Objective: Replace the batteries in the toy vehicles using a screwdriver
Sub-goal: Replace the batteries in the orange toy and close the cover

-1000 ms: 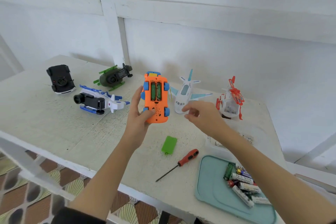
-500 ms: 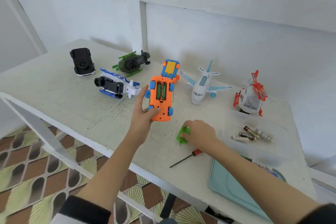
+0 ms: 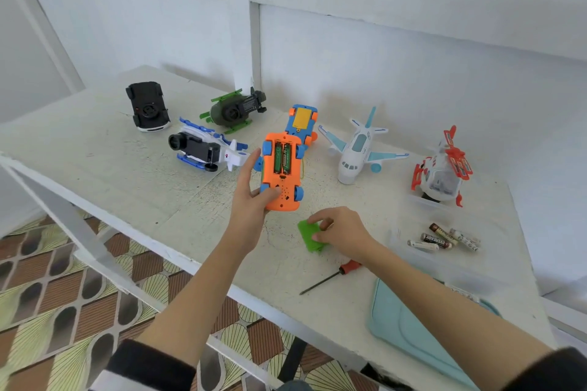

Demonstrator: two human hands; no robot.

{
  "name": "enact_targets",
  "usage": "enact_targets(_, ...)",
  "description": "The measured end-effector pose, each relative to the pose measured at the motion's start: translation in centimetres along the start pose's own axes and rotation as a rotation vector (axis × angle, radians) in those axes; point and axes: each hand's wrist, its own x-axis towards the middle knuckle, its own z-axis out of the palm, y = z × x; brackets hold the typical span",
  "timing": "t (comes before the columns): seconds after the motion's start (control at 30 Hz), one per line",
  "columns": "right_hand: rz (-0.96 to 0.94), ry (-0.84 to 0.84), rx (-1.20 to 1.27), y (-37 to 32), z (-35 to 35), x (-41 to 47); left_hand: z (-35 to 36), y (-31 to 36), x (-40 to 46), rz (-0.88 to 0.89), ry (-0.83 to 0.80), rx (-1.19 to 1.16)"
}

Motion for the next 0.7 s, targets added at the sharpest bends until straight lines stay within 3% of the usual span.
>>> enact_targets(0.27,0.027,-0.031,0.228,0.7,-1.5,-0.6,0.3,-0.5,0.6,-0.003,0.003,-0.024)
enact_targets(0.7,-0.107,0.215,0.825,-3.8,-9.6,-1.8,4.9,-0.6,0.7,-0.01,-0.125,-0.062)
